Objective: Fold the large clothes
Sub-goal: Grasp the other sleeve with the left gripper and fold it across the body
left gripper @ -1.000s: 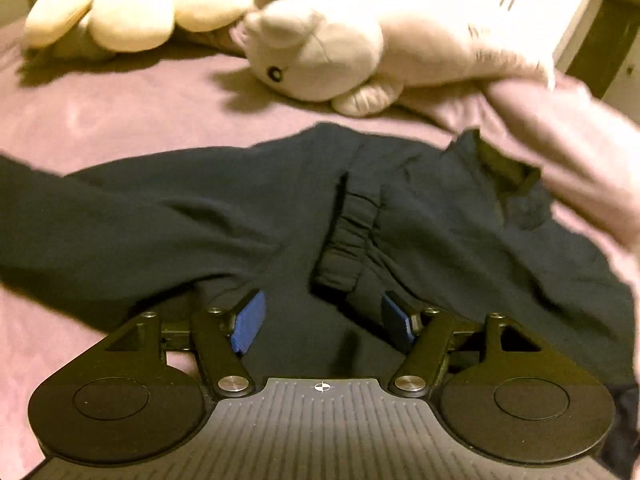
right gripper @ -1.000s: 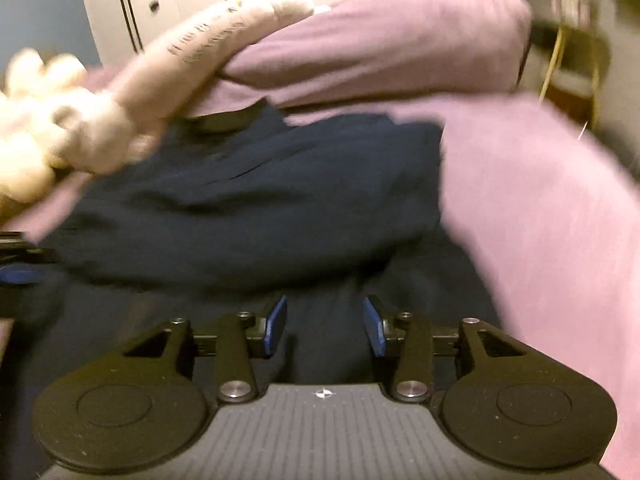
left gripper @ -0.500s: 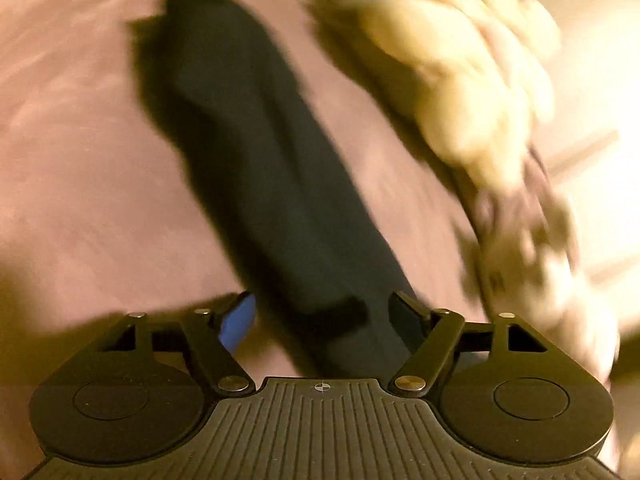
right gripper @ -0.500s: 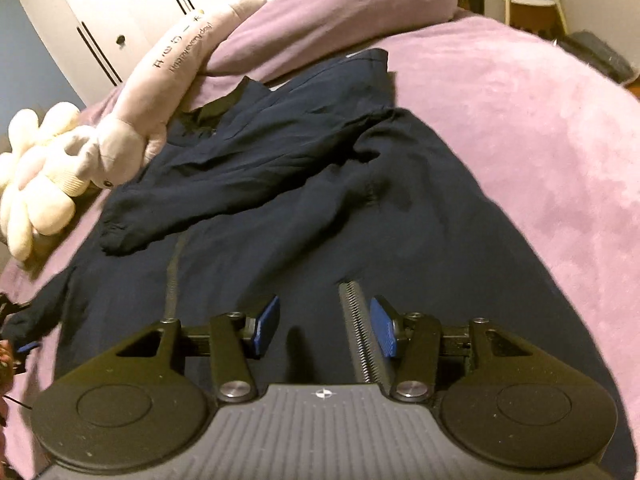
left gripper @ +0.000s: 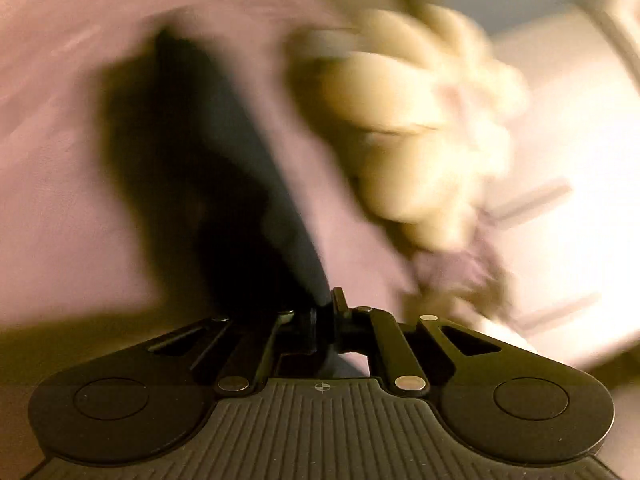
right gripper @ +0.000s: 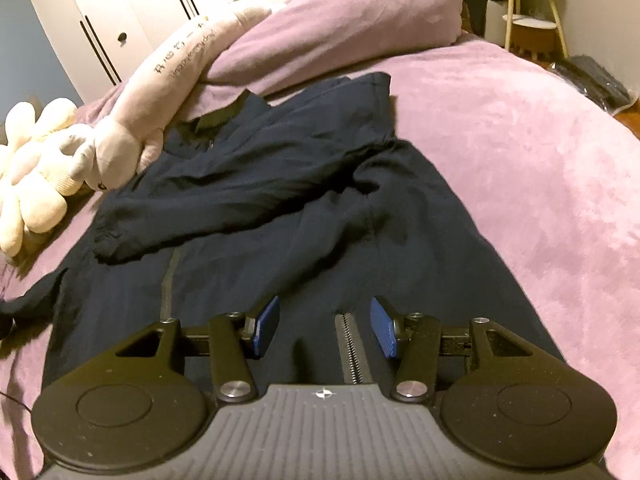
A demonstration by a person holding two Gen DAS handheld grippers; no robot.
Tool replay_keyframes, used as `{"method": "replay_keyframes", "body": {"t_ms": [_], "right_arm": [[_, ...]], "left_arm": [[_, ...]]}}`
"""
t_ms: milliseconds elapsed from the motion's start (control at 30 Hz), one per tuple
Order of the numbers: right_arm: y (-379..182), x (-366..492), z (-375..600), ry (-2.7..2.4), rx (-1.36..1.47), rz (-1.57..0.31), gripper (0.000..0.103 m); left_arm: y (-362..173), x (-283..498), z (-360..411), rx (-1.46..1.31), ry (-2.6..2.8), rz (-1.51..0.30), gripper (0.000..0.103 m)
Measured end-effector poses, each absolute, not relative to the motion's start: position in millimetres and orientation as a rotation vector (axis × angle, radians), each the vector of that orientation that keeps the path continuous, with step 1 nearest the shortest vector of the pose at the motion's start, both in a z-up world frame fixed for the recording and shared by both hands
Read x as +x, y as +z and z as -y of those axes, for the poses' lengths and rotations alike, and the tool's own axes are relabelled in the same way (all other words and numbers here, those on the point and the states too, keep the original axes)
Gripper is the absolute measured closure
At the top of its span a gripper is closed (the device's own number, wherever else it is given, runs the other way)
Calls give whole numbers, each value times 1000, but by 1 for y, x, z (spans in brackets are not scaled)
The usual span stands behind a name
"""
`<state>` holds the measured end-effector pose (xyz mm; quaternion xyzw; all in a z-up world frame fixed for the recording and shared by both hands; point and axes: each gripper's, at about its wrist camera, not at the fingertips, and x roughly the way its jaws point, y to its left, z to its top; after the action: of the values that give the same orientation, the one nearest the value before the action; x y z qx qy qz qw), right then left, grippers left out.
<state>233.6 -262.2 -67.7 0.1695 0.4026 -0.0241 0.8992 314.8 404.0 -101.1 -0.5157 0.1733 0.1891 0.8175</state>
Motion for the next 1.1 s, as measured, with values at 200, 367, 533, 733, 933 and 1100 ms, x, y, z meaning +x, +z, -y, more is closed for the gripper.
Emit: {"method": "replay_keyframes", "body": {"t_ms": [200, 367, 533, 733, 933, 1100], "right_arm": [[-54, 230, 269, -53, 382, -776, 52], [-44, 229, 269, -20, 416, -736, 51], [-43, 237, 269, 28, 405, -747, 50], [-51, 268, 237, 129, 316, -768, 48], [-47, 311, 135, 284, 10, -700, 36], [-59, 332, 32, 370, -339, -556, 34]], "left_arm": [[9, 364, -254, -686, -110, -430, 93], [-4, 394, -119, -511, -406, -679, 18], [-59, 374, -72, -323, -248, -897, 19], [-91, 317, -115, -375, -44, -908, 17], [-109, 254, -168, -592, 99, -861, 21], [-94, 222, -184, -579, 232, -792, 19]]}}
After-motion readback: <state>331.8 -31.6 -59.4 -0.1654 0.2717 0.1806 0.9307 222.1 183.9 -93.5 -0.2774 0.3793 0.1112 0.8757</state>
